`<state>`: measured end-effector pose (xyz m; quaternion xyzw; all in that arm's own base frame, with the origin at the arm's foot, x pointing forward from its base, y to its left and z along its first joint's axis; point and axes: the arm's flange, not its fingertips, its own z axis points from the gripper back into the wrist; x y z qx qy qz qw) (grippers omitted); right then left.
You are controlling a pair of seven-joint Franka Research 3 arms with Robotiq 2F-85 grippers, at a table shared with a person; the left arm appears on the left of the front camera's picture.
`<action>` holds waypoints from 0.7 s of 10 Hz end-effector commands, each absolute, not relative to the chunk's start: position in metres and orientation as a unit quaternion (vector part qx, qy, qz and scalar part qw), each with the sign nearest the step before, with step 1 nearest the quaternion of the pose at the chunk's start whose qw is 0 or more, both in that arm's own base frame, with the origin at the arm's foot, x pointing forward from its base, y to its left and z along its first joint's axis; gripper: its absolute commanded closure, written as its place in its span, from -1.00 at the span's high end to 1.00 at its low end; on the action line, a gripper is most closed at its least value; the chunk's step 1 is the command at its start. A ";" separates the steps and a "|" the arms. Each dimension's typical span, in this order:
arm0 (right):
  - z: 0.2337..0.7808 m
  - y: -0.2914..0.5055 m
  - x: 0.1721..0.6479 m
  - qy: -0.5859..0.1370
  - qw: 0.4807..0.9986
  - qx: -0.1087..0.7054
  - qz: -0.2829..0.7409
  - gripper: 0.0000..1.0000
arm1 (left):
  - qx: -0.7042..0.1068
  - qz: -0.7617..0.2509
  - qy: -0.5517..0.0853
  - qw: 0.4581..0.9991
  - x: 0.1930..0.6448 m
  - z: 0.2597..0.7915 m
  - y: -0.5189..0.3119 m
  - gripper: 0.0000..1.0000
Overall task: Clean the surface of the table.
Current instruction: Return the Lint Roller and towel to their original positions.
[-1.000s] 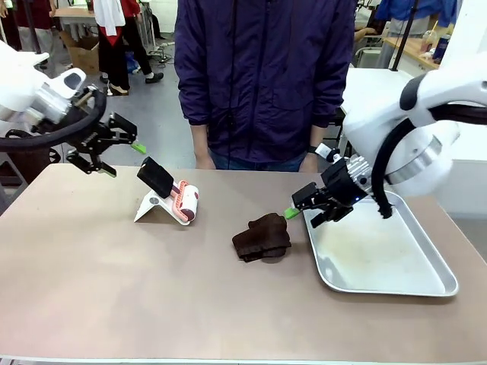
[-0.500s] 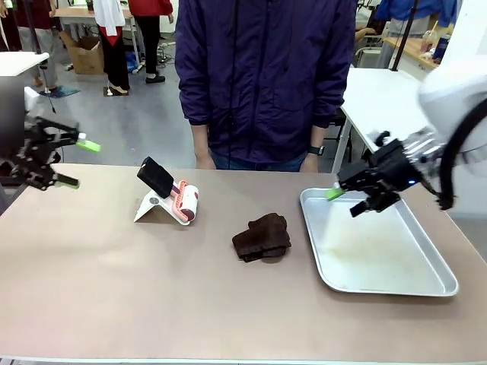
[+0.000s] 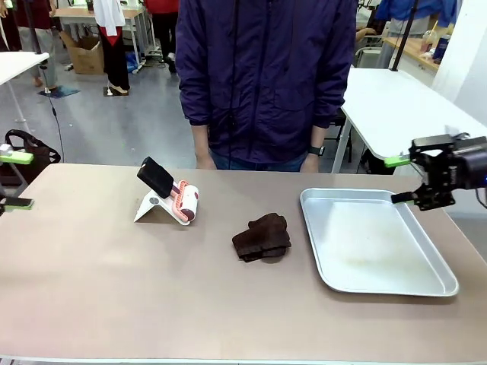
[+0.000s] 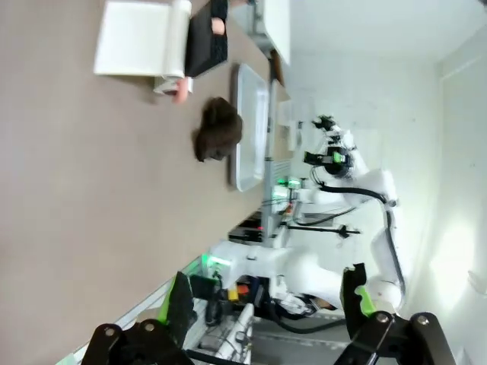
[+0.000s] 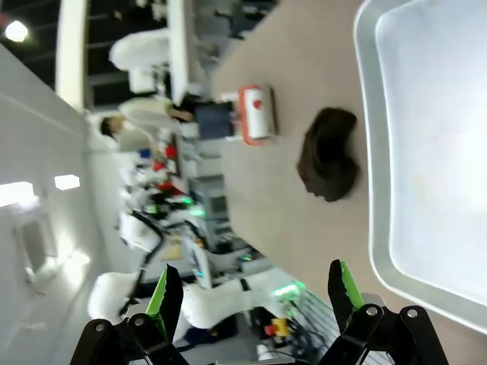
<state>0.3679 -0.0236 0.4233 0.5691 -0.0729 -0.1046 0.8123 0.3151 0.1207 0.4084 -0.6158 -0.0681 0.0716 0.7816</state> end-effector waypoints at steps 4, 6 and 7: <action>0.421 -0.039 0.368 -0.081 0.791 0.594 -0.124 1.00 | -0.633 0.080 -0.065 0.768 0.314 0.398 0.137 1.00; 0.421 -0.039 0.368 -0.081 0.791 0.594 -0.124 1.00 | -0.633 0.080 -0.065 0.768 0.314 0.398 0.137 1.00; 0.421 -0.039 0.368 -0.081 0.791 0.594 -0.124 1.00 | -0.633 0.080 -0.065 0.768 0.314 0.398 0.137 1.00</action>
